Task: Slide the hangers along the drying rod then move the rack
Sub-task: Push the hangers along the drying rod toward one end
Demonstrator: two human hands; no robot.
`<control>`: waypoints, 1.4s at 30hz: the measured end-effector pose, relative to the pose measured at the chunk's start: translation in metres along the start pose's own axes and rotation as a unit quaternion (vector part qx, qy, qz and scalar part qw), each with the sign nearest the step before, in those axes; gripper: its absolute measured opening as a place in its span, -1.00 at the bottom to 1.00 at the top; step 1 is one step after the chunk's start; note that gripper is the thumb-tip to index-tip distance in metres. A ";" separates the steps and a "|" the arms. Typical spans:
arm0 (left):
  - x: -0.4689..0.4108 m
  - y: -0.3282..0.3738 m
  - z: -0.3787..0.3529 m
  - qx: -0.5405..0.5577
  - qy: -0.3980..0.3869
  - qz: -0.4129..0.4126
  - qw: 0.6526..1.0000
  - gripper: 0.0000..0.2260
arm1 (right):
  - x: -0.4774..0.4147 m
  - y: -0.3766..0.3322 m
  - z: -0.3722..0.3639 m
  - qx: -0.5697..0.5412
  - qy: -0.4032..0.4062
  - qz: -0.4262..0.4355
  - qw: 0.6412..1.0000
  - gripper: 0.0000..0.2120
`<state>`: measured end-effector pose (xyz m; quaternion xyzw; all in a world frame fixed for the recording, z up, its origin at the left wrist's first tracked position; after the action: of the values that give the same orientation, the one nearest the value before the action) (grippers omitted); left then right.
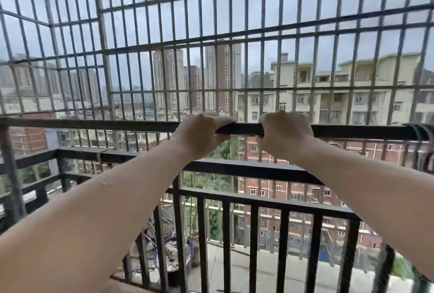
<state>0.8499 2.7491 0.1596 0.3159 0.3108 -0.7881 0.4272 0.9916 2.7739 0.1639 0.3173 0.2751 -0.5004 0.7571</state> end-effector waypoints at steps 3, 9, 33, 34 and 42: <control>0.000 -0.016 -0.012 -0.045 -0.025 0.012 0.999 -0.81 | -0.009 -0.016 -0.005 0.004 0.006 0.013 1.000 -0.94; -0.005 -0.052 -0.024 -0.074 -0.038 0.037 0.996 -0.89 | -0.019 -0.025 -0.013 0.045 0.021 -0.012 0.999 -0.75; -0.094 0.037 -0.060 -0.074 -0.043 0.010 0.996 -0.86 | -0.012 0.106 -0.009 0.074 0.000 0.022 0.997 -0.65; -0.099 0.041 -0.065 -0.079 -0.044 0.013 0.996 -0.83 | -0.011 0.114 -0.012 0.078 -0.002 0.026 0.997 -0.64; -0.108 0.049 -0.106 -0.099 -0.042 0.061 0.992 -0.85 | -0.016 0.145 -0.051 0.056 0.026 0.058 0.996 -0.62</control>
<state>0.9648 2.8596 0.1672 0.2573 0.3489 -0.7385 0.5164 1.1158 2.8652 0.1722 0.3874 0.2480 -0.4615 0.7586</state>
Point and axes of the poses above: each hand's wrist, its own x-axis away from the middle knuckle, its own z-axis out of the back of the hand, y = z × x, the point moved 7 cm from there along -x, towards the middle knuckle, and after that the axes turned 5 degrees about y, right-handed, at the moved point
